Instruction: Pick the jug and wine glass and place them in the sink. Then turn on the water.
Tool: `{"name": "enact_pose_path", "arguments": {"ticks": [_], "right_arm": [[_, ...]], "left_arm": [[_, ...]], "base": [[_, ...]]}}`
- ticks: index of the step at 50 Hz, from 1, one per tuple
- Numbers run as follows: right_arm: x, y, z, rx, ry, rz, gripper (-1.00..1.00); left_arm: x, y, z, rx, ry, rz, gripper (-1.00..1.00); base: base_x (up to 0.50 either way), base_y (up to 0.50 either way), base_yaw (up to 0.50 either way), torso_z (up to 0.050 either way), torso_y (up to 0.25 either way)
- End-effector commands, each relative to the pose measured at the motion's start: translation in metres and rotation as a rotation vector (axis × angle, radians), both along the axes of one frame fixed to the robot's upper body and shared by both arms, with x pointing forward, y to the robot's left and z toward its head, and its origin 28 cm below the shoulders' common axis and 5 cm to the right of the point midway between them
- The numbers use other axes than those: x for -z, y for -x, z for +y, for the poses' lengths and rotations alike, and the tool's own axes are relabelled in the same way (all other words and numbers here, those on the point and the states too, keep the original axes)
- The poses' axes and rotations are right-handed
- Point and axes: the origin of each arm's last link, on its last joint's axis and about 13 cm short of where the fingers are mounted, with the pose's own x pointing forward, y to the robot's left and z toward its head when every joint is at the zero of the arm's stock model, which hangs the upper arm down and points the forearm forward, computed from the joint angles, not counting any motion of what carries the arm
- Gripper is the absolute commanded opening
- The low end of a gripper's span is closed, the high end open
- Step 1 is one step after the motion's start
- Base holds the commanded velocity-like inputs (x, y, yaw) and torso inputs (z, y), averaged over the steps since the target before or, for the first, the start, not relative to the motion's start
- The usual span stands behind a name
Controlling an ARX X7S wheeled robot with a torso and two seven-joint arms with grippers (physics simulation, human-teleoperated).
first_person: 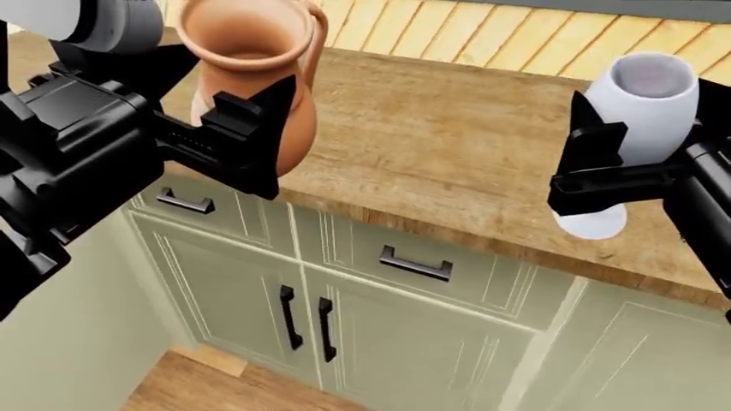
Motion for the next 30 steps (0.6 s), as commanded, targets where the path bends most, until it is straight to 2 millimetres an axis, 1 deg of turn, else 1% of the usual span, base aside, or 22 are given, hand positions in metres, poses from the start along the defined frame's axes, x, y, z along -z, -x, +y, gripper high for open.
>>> {"name": "enact_pose_path", "arguments": {"ticks": [1, 30], "right_arm": [[-0.0014, -0.0007, -0.0015, 0.01, 0.011, -0.021, -1.0], [-0.0017, -0.0007, -0.0012, 0.008, 0.01, -0.021, -1.0]], "left_arm": [[-0.0063, -0.0008, 0.0029, -0.035, 0.031, -0.036, -1.0], [-0.0062, -0.0004, 0.0031, -0.035, 0.032, -0.035, -1.0]], "base": [[-0.09, 0.23, -0.5, 0.0, 0.01], [-0.06, 0.24, -0.5, 0.001, 0.001]]}}
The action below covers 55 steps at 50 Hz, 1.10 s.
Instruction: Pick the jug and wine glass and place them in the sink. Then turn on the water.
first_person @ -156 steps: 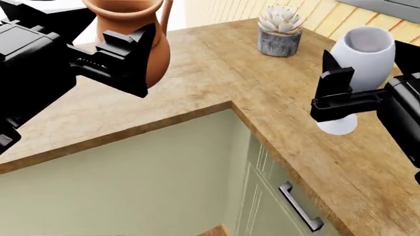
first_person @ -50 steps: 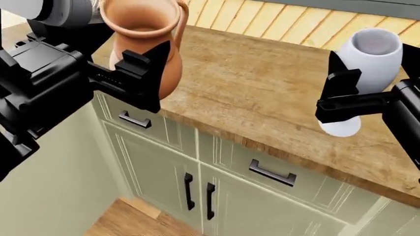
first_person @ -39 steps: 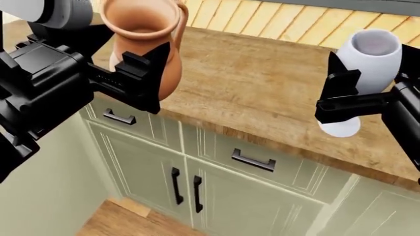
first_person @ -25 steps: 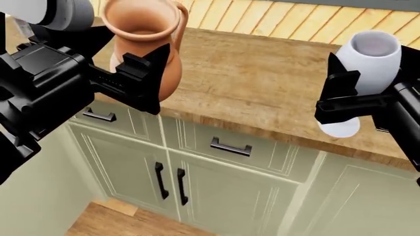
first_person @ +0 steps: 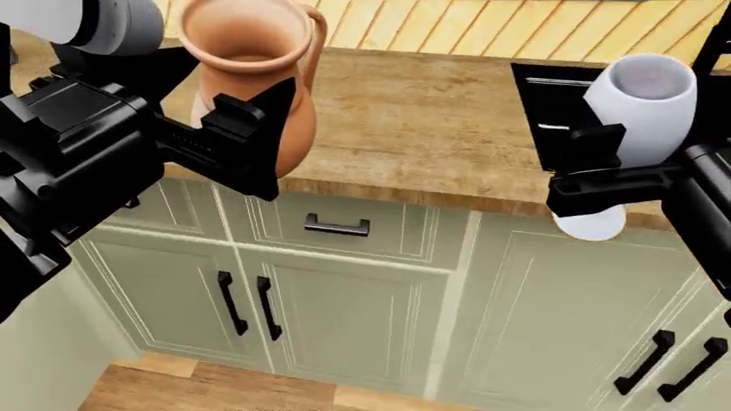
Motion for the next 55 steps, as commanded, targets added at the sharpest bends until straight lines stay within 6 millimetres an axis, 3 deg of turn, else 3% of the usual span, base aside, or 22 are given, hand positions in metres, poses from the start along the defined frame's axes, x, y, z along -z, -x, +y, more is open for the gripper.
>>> {"name": "enact_pose_path", "arguments": {"ticks": [1, 23, 42, 55], "right_arm": [[-0.0026, -0.0006, -0.0015, 0.009, 0.011, -0.023, -1.0], [-0.0023, -0.0009, -0.001, 0.003, 0.007, -0.023, -1.0], [-0.0011, -0.0016, -0.0021, 0.007, -0.013, -0.038, -1.0], [-0.0004, -0.0025, -0.003, 0.01, -0.023, -0.033, -1.0]], "left_arm": [[-0.0074, -0.0001, 0.0025, -0.033, 0.031, -0.04, -1.0], [-0.0057, 0.0003, 0.0034, -0.035, 0.037, -0.037, -1.0], [-0.0044, 0.0007, 0.0038, -0.033, 0.039, -0.035, -1.0], [-0.0038, 0.0003, 0.0037, -0.034, 0.039, -0.034, -1.0]], "base": [[-0.04, 0.25, -0.5, 0.0, 0.0], [-0.02, 0.25, -0.47, 0.001, 0.001], [-0.01, 0.02, -0.03, 0.001, 0.002], [-0.5, -0.01, 0.0, 0.001, 0.002]]}}
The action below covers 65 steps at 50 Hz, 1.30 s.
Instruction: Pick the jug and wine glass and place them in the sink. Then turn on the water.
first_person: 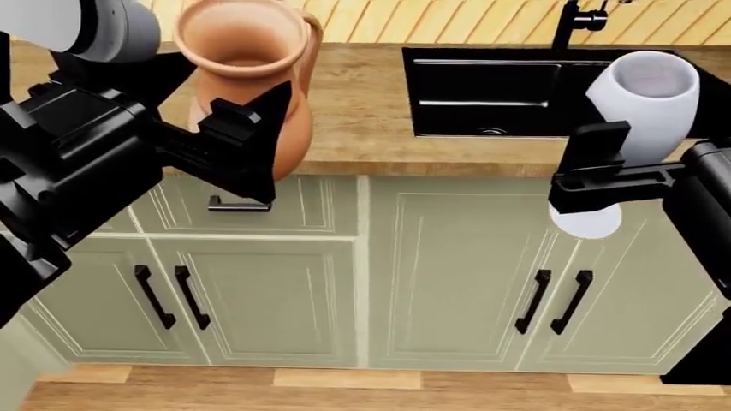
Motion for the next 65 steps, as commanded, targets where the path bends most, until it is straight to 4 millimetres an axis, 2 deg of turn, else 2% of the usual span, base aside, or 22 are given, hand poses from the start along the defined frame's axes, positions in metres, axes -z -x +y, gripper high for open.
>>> {"name": "enact_pose_path", "arguments": {"ticks": [1, 65], "right_arm": [[-0.0018, -0.0012, -0.0023, 0.014, 0.004, -0.022, -1.0], [-0.0025, -0.0006, -0.0027, 0.01, 0.005, -0.021, -1.0]], "left_arm": [[-0.0071, 0.0005, 0.002, -0.026, 0.032, -0.039, -1.0], [-0.0039, 0.0003, 0.0025, -0.028, 0.033, -0.03, -1.0]], "base": [[-0.5, -0.01, 0.0, 0.0, 0.0], [-0.5, -0.01, 0.0, 0.001, 0.002]]}}
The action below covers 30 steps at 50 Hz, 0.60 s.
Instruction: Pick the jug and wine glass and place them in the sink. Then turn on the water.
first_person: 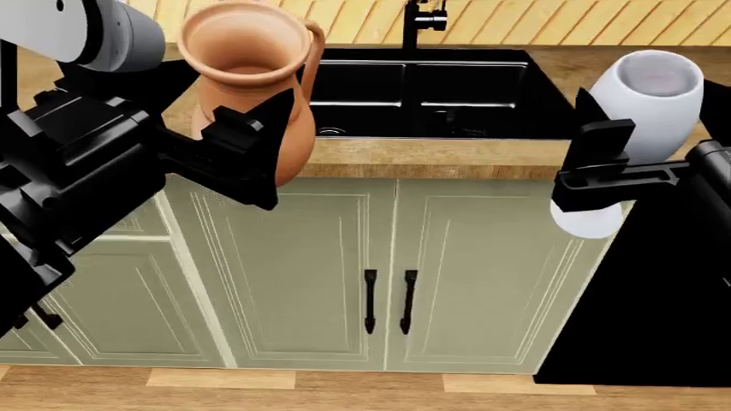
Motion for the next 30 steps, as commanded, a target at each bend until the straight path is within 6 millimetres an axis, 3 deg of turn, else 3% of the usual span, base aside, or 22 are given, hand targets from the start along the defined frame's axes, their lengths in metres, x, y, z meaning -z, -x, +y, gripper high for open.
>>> {"name": "enact_pose_path", "arguments": {"ticks": [1, 12, 25, 30], "right_arm": [[-0.002, -0.001, -0.001, 0.007, 0.013, -0.023, -1.0], [-0.006, -0.002, 0.0, 0.004, 0.044, -0.033, -1.0], [-0.022, -0.009, 0.004, -0.003, 0.089, -0.034, -1.0], [-0.027, -0.011, 0.003, 0.006, 0.099, -0.032, -1.0]], "left_arm": [[-0.007, 0.0, 0.003, -0.034, 0.031, -0.04, -1.0], [-0.011, -0.002, 0.011, -0.084, 0.025, -0.055, -1.0], [-0.031, -0.003, 0.012, -0.113, 0.001, -0.097, -1.0], [-0.035, -0.003, 0.013, -0.121, -0.009, -0.099, -1.0]], "base": [[-0.5, -0.01, 0.0, 0.0, 0.0], [-0.1, 0.0, 0.0, 0.001, 0.002], [0.0, 0.0, 0.0, 0.001, 0.002], [0.01, -0.45, 0.0, 0.0, 0.0]]}}
